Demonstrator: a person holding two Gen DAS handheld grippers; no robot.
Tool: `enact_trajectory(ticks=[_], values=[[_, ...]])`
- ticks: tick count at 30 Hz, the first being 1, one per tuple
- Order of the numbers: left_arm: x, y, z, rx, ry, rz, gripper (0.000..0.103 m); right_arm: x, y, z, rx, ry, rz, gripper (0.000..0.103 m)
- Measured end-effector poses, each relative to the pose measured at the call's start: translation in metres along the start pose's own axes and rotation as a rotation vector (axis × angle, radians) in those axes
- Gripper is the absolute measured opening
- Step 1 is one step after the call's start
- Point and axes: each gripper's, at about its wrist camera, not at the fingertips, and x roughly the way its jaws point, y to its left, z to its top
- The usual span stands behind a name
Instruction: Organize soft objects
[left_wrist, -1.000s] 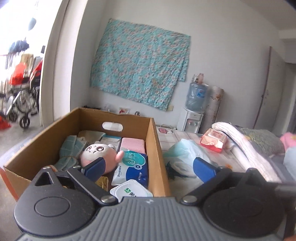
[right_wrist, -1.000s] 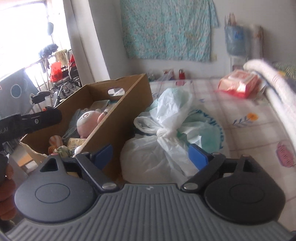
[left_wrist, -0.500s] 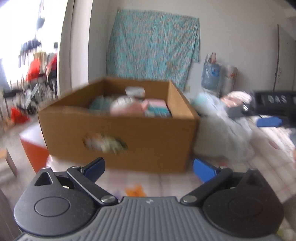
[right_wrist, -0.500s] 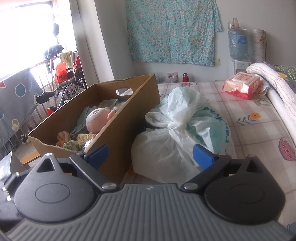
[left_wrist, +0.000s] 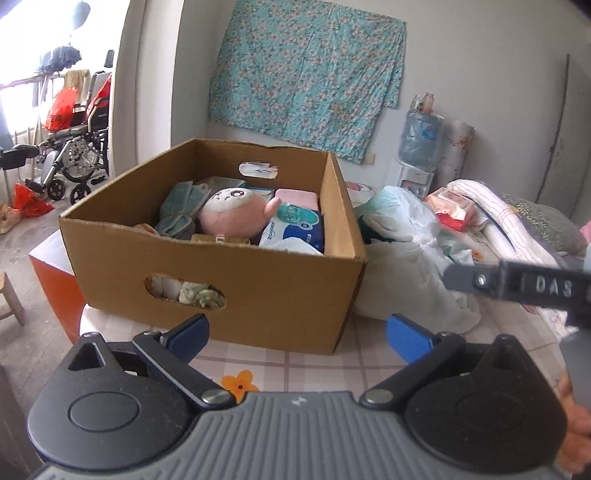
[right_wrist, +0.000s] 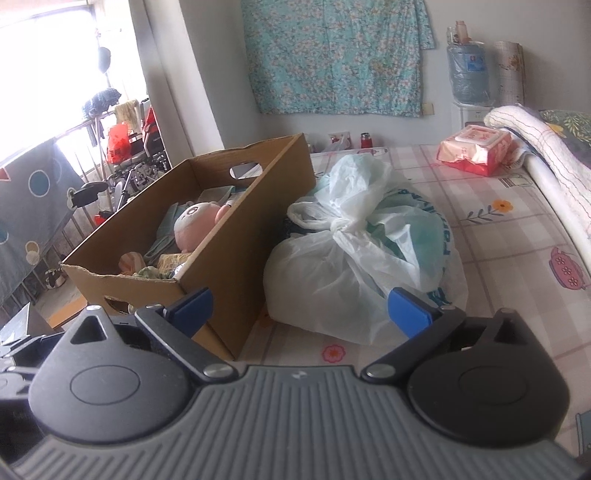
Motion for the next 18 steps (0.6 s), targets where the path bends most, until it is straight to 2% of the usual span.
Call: enact_trajectory(ticks=[3, 5, 7, 9, 13, 18], values=[[-0.007, -0.005, 0.008, 0.014, -0.046, 0.031, 0.103, -0.001, -0.004, -0.002, 0.020, 0.015, -0.005, 0.102], [-0.009, -0.009, 0.012, 0.025, -0.063, 0.078, 0.103, -0.001, -0.006, -0.002, 0.031, 0.026, -0.002, 0.102], [-0.005, -0.012, 0.017, 0.043, -0.052, 0.137, 0.103, -0.002, -0.008, -0.002, 0.040, 0.031, -0.001, 0.102], [0.003, -0.012, 0.024, 0.065, 0.002, 0.187, 0.103, -0.003, -0.008, -0.001, 0.042, 0.031, 0.005, 0.102], [0.020, -0.006, 0.031, 0.072, 0.114, 0.175, 0.103, -0.003, -0.006, 0.001, 0.038, 0.045, 0.030, 0.102], [0.025, 0.001, 0.031, -0.004, 0.138, 0.158, 0.103, 0.007, 0.002, 0.004, 0.015, 0.084, 0.061, 0.102]])
